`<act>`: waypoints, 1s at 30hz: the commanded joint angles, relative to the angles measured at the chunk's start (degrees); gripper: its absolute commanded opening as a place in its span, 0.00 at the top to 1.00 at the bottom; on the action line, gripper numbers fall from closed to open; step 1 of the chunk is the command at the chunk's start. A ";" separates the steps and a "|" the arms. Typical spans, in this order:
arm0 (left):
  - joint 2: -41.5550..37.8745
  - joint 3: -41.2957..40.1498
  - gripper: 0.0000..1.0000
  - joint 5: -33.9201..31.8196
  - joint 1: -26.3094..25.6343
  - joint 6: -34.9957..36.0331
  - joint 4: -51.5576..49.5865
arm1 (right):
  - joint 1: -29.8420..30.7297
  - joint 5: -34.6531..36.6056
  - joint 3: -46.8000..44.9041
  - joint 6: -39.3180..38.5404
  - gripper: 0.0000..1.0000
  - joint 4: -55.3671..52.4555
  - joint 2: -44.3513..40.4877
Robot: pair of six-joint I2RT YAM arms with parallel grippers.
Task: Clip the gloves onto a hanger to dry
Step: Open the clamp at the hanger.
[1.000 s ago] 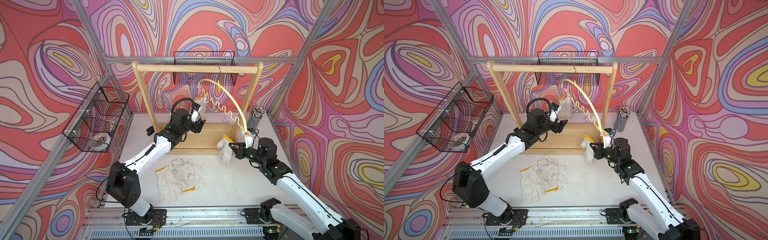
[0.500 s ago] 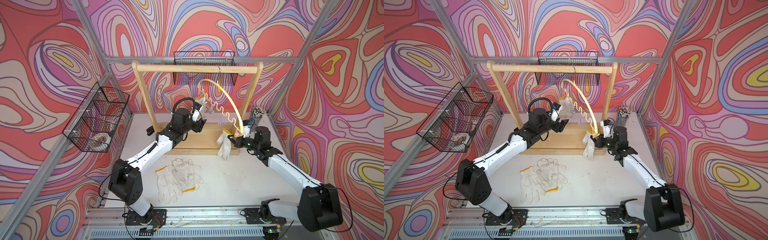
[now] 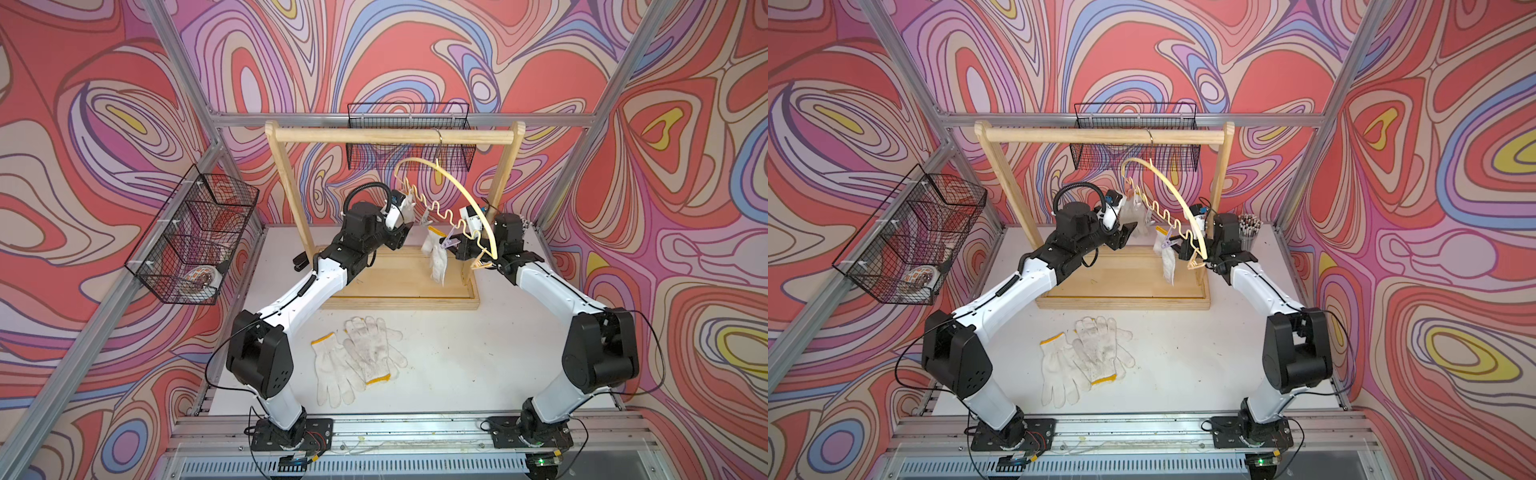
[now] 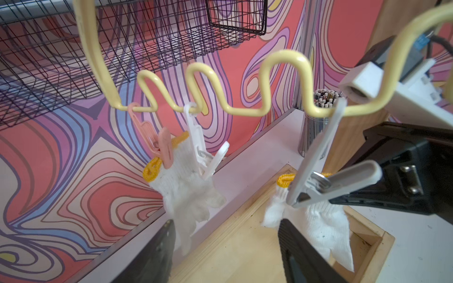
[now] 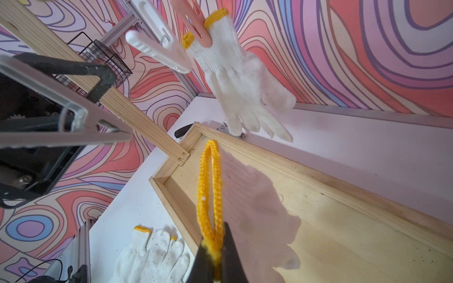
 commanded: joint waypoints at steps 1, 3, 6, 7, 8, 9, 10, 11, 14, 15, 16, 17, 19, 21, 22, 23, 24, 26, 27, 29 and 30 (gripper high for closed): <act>1.87 1.92 0.31 1.85 0.48 3.15 -0.09 | -0.44 -0.24 3.73 -2.21 1.00 -3.40 2.26; 2.82 2.85 0.31 2.06 0.66 3.68 -0.30 | -0.44 -0.41 4.25 -1.91 1.00 -3.03 2.86; 3.98 4.14 0.31 3.22 0.92 4.02 -0.14 | -0.35 -0.71 5.55 -1.47 1.00 -2.79 3.84; 4.27 4.54 0.31 3.57 0.89 4.12 0.03 | -0.34 -0.87 5.96 -1.34 1.00 -2.89 4.21; 4.62 4.97 0.31 3.96 0.94 4.28 0.39 | -0.22 -1.07 6.49 -1.08 1.00 -2.98 4.80; 5.03 5.33 0.31 4.30 0.98 4.30 0.70 | -0.13 -1.16 6.99 -0.83 1.00 -2.98 4.94; 5.34 5.64 0.31 4.53 1.01 4.33 0.96 | 0.16 -1.16 7.44 -0.80 1.00 -3.01 4.94; 5.74 6.02 0.31 4.63 1.02 4.45 1.38 | 0.54 -1.03 8.03 -0.75 1.00 -3.23 6.93; 6.61 6.36 0.31 4.61 1.02 4.46 3.34 | 2.44 0.43 10.27 -1.81 1.00 -5.28 8.57; 6.81 6.28 0.31 4.48 1.01 4.54 4.03 | 3.12 0.77 10.95 -2.23 1.00 -5.87 9.19; 7.01 6.51 0.31 4.31 0.98 4.66 4.39 | 3.56 1.03 11.39 -2.30 1.00 -6.10 9.58; 7.28 6.78 0.31 4.23 1.02 4.81 4.53 | 3.97 1.04 11.78 -2.08 1.00 -6.02 9.91; 7.79 7.44 0.33 4.51 1.17 5.37 4.60 | 4.38 1.07 12.43 -1.68 1.00 -5.64 10.61; 8.38 8.46 0.35 5.15 1.36 5.53 4.17 | 4.80 1.39 13.35 -1.46 1.00 -5.87 11.23; 8.67 8.81 0.35 5.59 1.61 5.44 4.08 | 4.98 1.52 13.79 -1.51 1.00 -6.07 11.48; 8.86 8.94 0.36 6.22 1.81 5.29 4.31 | 5.17 1.70 14.15 -1.42 1.00 -6.11 11.69; 9.00 9.00 0.35 6.82 2.19 5.11 4.66 | 5.29 1.74 14.34 -1.42 1.00 -6.17 11.79; 9.29 9.13 0.36 8.34 2.74 4.50 5.38 | 5.36 1.83 14.75 -1.17 1.00 -6.17 12.03; 9.42 9.28 0.35 9.21 2.95 4.25 5.56 | 5.36 1.81 14.95 -0.99 1.00 -6.10 12.07; 9.90 9.59 0.36 11.63 3.47 4.04 6.10 | 5.36 1.68 15.27 -0.96 1.00 -6.04 12.30; 10.13 9.83 0.35 12.32 3.66 4.22 6.20 | 5.36 1.66 15.38 -0.93 1.00 -6.03 12.50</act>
